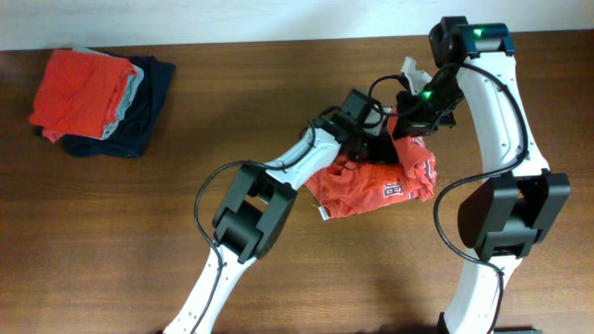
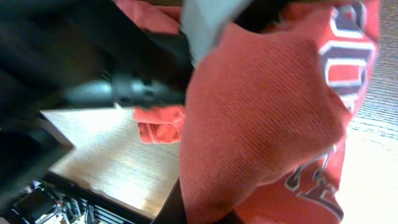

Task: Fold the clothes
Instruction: 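Grasp the shirt's left side with the left gripper and lift it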

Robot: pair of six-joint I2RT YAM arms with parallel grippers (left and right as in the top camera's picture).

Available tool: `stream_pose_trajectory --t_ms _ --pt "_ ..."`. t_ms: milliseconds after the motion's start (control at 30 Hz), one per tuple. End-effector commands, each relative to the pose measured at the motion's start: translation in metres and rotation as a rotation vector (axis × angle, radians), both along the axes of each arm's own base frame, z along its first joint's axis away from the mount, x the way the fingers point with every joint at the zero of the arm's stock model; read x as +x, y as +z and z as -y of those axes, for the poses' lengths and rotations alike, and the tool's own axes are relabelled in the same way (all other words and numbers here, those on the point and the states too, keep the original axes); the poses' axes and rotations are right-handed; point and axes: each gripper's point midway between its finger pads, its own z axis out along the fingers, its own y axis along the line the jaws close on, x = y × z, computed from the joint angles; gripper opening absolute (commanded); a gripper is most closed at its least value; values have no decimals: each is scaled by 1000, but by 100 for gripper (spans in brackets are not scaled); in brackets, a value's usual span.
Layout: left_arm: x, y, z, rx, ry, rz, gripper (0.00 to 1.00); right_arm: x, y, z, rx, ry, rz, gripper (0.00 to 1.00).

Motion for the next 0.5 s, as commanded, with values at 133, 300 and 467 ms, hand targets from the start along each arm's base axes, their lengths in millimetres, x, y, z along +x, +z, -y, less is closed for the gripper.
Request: stream_pose_trajectory --t_ms 133,300,467 --pt "54 52 -27 -43 78 121 0 0 18 -5 21 -3 42 4" --pt "70 70 -46 -49 115 139 0 0 18 -5 21 -3 43 4" --pt "81 66 -72 -21 160 107 0 0 18 -6 20 -19 33 4"
